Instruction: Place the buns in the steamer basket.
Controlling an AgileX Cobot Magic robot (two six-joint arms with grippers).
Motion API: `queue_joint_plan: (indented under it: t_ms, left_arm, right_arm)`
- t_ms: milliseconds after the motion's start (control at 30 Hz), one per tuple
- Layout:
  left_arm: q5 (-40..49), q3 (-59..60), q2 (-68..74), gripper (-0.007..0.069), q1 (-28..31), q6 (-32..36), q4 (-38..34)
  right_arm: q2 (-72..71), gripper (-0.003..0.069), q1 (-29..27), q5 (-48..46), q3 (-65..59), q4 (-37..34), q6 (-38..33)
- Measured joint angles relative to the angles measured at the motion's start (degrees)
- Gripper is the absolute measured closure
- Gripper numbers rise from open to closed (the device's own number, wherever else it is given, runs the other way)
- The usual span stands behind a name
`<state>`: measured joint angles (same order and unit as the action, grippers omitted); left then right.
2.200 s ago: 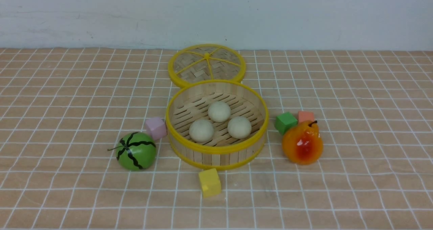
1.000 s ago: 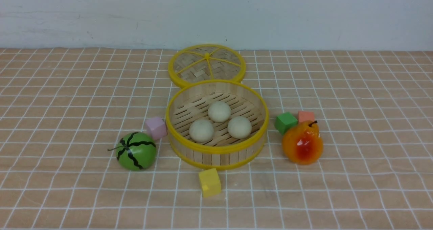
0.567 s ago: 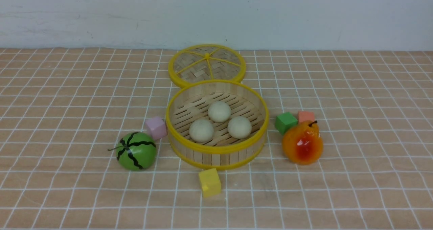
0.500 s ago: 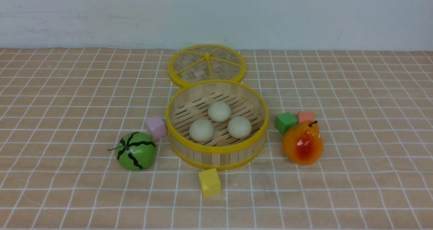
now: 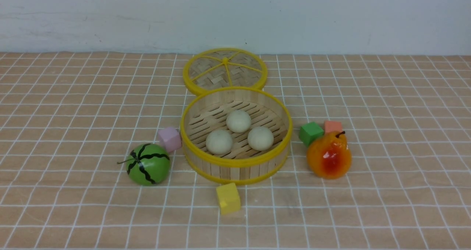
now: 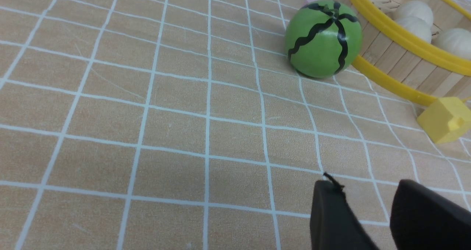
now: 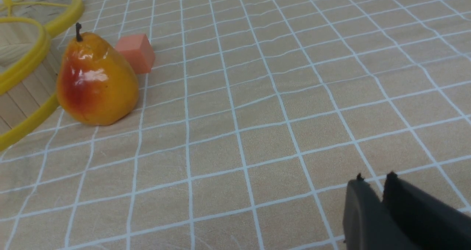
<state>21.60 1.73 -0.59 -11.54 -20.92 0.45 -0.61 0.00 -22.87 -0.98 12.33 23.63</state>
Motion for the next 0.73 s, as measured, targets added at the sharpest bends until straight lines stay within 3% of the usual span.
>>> queue_joint_plan:
  t_ms: [733]
  left_arm:
    - [0.00,0.00,0.00,0.0386,0.00,0.00,0.00]
  right_arm:
    - [0.00,0.0543,0.00,0.03,0.00,0.00,0.00]
